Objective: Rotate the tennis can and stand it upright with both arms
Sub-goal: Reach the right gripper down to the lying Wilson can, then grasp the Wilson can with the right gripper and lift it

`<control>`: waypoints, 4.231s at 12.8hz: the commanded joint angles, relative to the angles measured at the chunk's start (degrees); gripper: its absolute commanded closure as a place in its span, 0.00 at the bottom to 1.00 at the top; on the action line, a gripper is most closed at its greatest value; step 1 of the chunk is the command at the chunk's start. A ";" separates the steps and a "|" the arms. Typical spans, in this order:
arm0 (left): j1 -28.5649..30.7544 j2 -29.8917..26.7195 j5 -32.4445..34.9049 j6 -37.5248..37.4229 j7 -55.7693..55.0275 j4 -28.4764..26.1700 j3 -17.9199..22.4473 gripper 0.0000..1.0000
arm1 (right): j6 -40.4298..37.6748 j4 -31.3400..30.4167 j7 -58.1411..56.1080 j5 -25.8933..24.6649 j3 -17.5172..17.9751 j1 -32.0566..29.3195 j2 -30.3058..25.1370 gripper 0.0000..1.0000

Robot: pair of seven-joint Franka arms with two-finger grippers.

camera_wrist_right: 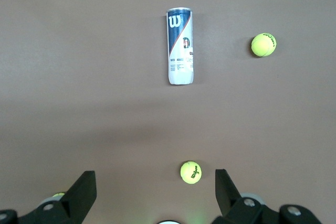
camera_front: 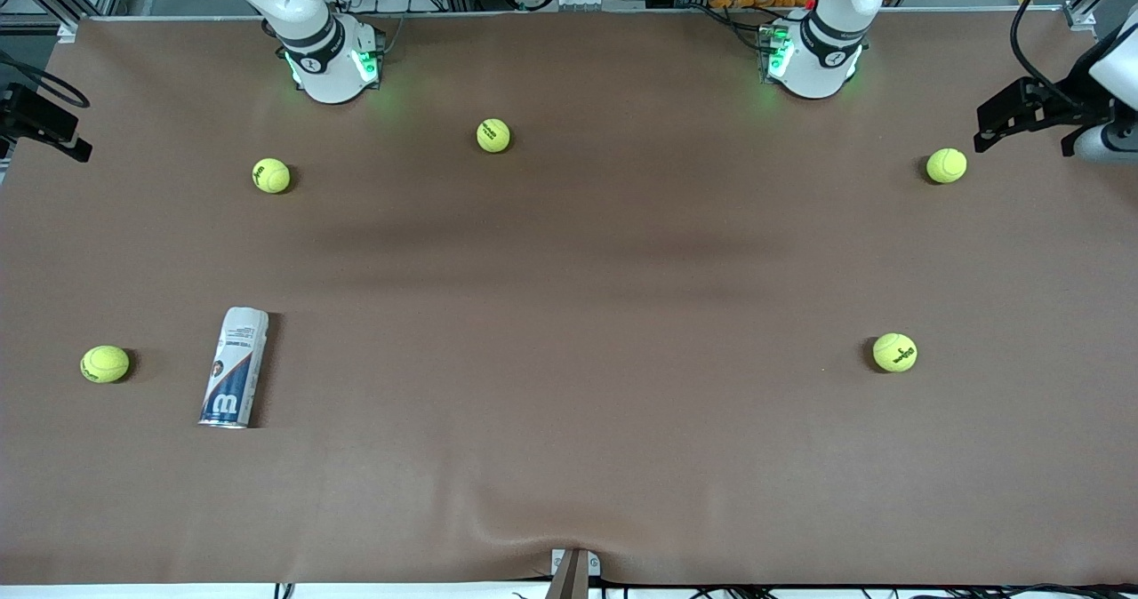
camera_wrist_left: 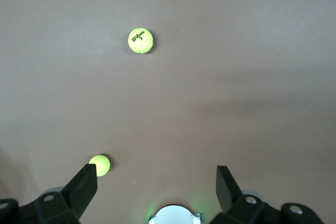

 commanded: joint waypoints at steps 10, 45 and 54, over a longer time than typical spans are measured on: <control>0.35 -0.77 -0.99 0.56 0.66 -0.60 0.03 0.00 | 2.43 -1.02 -0.61 -0.06 0.30 -0.52 7.42 0.00; 0.00 -0.15 -0.99 -0.50 0.05 -0.42 -0.06 0.00 | 34.96 2.75 -13.25 -1.20 0.48 -2.37 49.55 0.28; 0.00 -0.06 -1.08 -0.41 0.05 -0.42 -0.06 0.00 | 31.36 10.32 -41.97 -0.85 1.87 10.87 46.21 0.25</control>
